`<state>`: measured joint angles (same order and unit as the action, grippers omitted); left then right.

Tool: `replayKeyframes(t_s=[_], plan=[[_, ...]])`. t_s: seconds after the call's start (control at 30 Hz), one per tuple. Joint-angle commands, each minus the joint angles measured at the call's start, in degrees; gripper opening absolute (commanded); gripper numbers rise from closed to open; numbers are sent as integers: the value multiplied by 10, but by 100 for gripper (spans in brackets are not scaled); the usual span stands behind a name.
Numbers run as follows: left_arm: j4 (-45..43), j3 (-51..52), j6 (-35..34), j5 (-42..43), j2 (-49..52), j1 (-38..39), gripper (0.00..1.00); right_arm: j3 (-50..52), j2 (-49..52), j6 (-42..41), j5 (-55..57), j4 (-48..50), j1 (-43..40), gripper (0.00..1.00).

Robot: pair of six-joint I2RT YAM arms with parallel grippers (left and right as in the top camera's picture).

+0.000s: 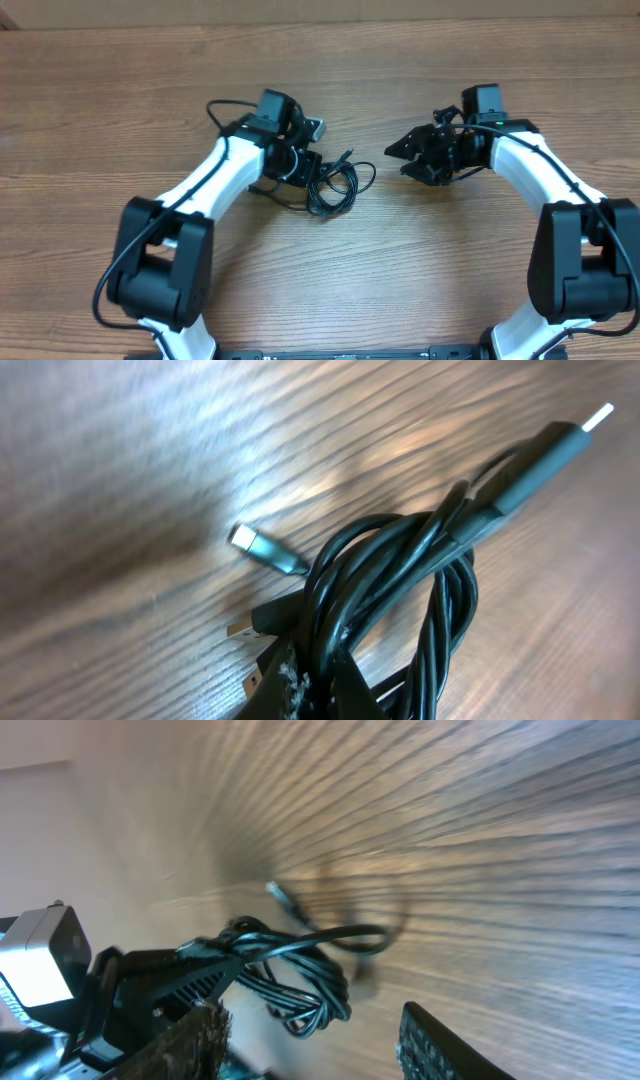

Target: Untangle cables

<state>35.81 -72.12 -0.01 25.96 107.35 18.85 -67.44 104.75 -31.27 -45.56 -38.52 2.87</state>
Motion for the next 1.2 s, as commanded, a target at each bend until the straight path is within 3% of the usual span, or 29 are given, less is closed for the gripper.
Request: replayKeyframes(t_s=[0.0,0.13,0.27,0.47,0.6,0.7,0.83,0.97,1.17], plan=[[-7,-10,111,113,-36,-23,4,0,3,17,-116,6,-6,54],[-5,-10,168,190,-36,-46,4,0,3,15,-145,7,0,53],[-5,-10,212,239,-36,-73,4,0,3,-5,-112,5,16,45],[1,-9,248,304,-36,-136,4,0,3,-71,-20,8,43,55],[2,-1,272,350,-36,-154,4,0,3,-88,-6,22,64,56],[-7,0,277,360,-36,-155,4,0,3,-103,4,40,93,59],[-18,0,278,396,-36,-160,4,0,3,-175,107,57,118,70],[-16,0,277,423,-36,-176,4,0,3,-178,109,85,121,61],[-14,0,277,438,-36,-179,4,0,18,-167,147,108,141,61]])
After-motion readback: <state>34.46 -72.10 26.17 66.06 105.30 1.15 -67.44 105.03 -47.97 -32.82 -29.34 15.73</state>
